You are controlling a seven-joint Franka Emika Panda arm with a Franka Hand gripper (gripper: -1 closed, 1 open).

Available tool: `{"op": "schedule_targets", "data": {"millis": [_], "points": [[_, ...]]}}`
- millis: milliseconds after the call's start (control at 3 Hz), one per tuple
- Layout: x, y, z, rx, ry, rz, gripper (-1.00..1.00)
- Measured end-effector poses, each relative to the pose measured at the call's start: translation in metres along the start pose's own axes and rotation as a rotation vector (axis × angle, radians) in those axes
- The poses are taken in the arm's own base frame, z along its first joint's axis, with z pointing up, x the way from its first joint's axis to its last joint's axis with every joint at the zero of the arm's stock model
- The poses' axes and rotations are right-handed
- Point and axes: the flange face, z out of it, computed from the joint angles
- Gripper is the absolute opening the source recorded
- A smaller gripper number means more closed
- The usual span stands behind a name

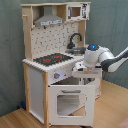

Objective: Play with the kitchen

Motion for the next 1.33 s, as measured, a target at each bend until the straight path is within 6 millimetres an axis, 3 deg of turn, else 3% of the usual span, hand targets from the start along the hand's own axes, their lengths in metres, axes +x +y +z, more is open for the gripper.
{"op": "schedule_targets", "data": {"millis": [667, 1333], "points": [[-0.01, 0.012, 0.02, 0.065, 0.051, -0.078, -1.0], [0.004, 0.0, 0.06, 0.225, 0.145, -0.053, -1.0]]}}
